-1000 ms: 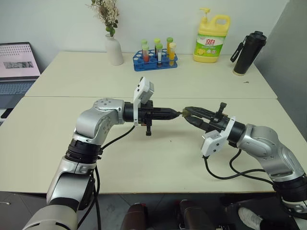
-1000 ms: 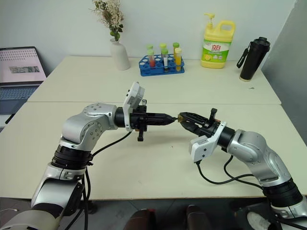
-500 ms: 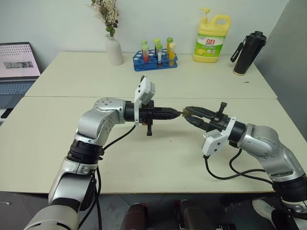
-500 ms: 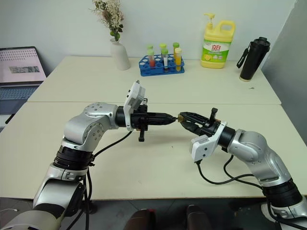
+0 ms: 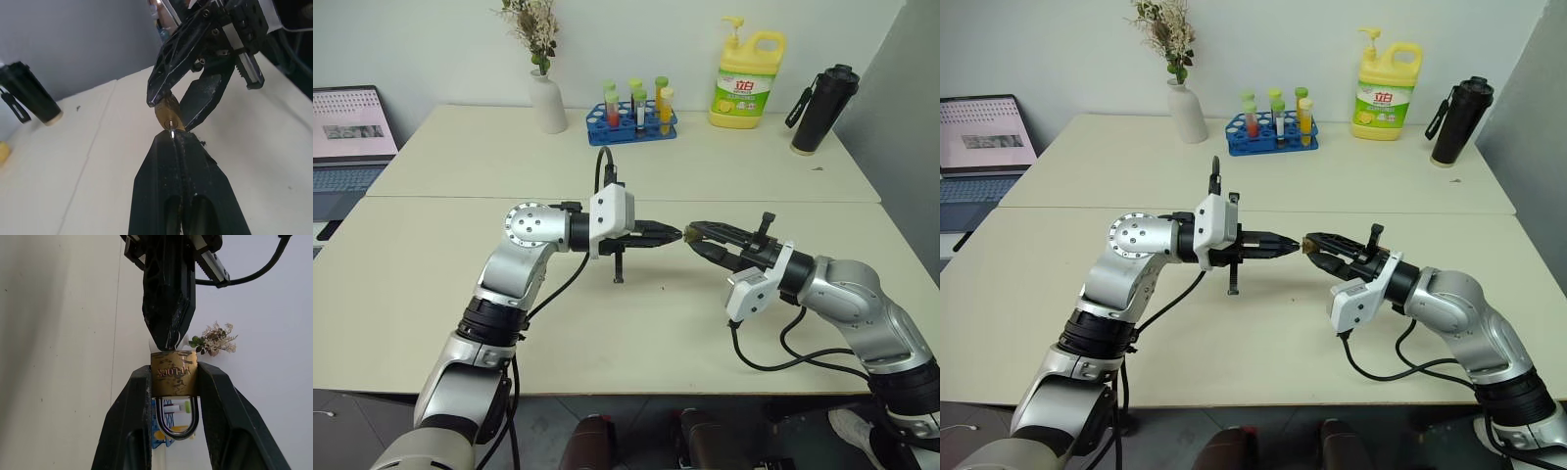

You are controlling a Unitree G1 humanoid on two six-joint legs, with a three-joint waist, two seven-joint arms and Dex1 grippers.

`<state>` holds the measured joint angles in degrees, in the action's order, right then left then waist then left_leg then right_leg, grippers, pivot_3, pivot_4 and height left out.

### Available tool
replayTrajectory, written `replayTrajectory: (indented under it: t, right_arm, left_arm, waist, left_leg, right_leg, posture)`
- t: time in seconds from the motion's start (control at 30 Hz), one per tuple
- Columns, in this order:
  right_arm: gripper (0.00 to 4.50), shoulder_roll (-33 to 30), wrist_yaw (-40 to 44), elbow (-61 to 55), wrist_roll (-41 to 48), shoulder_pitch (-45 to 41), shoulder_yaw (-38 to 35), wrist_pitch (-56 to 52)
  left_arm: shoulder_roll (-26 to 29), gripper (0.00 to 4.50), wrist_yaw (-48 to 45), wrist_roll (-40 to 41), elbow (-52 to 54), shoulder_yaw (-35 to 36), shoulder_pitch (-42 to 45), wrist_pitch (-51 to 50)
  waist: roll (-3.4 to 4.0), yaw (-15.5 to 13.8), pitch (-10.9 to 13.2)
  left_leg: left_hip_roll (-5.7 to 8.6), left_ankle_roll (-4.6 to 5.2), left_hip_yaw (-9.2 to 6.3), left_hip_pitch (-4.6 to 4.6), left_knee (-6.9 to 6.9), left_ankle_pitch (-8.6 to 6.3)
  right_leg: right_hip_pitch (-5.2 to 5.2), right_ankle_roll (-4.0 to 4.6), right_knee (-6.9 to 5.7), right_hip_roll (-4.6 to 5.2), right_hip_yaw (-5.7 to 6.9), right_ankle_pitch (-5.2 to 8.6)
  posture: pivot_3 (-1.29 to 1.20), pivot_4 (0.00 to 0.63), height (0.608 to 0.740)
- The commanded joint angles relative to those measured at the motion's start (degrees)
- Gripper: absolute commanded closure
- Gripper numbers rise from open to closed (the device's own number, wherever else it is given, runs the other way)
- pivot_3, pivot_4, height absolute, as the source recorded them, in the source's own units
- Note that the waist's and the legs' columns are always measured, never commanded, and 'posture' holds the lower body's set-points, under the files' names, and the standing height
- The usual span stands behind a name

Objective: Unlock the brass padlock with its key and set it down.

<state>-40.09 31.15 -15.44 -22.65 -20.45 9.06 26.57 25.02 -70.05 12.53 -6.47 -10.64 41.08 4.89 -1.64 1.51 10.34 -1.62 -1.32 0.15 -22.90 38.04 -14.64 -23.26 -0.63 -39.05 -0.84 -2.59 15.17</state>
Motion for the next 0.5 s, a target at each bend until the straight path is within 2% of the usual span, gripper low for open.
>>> replayTrajectory:
  t: [0.03,0.17,0.23,0.3,0.4,0.5]
  right_arm:
    - [3.58,0.55,-0.22,-1.81,1.40,-0.59,-0.92,0.00]
    - [3.58,0.66,-0.26,-1.83,1.44,-0.60,-0.87,-0.14]
    - [3.58,0.59,-0.24,-1.95,1.61,-0.52,-1.00,-0.21]
    - [3.58,0.57,-0.22,-2.03,1.63,-0.50,-1.02,-0.27]
    - [3.58,0.55,-0.18,-2.04,1.64,-0.48,-0.92,-0.28]
    - [3.58,0.51,-0.09,-1.99,1.74,-0.51,-0.95,-0.32]
  left_arm:
    - [-1.03,4.50,0.38,-2.76,-1.07,-1.30,1.66,9.86]
    - [-1.33,4.50,0.53,-3.18,-3.34,-1.42,1.80,12.28]
    - [-1.68,4.50,1.15,-2.61,-3.36,-1.24,1.68,9.67]
    - [-1.70,4.50,0.83,0.34,-2.07,-0.94,1.45,1.02]
    - [-1.66,3.91,1.84,2.41,-1.26,-0.04,2.33,-6.99]
    - [-1.27,3.02,3.44,3.93,-0.96,0.90,4.05,-16.21]
  waist:
    - [0.00,0.00,0.00]
    - [0.00,0.02,0.00]
    - [0.00,0.03,0.00]
    - [0.00,0.05,0.00]
    - [0.00,0.09,0.00]
    - [0.00,0.10,0.00]
  left_leg:
    - [0.01,0.00,0.00,-0.01,0.00,0.00]
    - [0.00,0.00,0.01,0.00,0.00,0.00]
    - [0.00,0.00,0.00,-0.01,0.00,0.00]
    - [0.01,0.00,0.00,-0.01,0.00,0.00]
    - [0.00,0.01,-0.02,0.00,0.00,0.00]
    - [0.01,0.01,-0.04,0.00,0.00,0.00]
  right_leg:
    - [0.00,0.00,0.00,0.00,0.00,0.00]
    - [0.00,0.00,0.00,-0.01,0.02,0.00]
    - [0.00,-0.01,0.00,-0.01,0.03,0.00]
    - [0.00,-0.02,0.00,-0.01,0.04,0.01]
    - [0.00,-0.07,-0.01,-0.03,0.08,0.03]
    - [0.00,-0.08,-0.01,-0.05,0.09,0.04]
  posture:
    - [0.00,0.150,0.740]
    - [0.00,0.150,0.740]
    - [0.00,0.150,0.740]
    - [0.00,0.150,0.740]
    - [0.00,0.150,0.740]
    - [0.00,0.150,0.740]
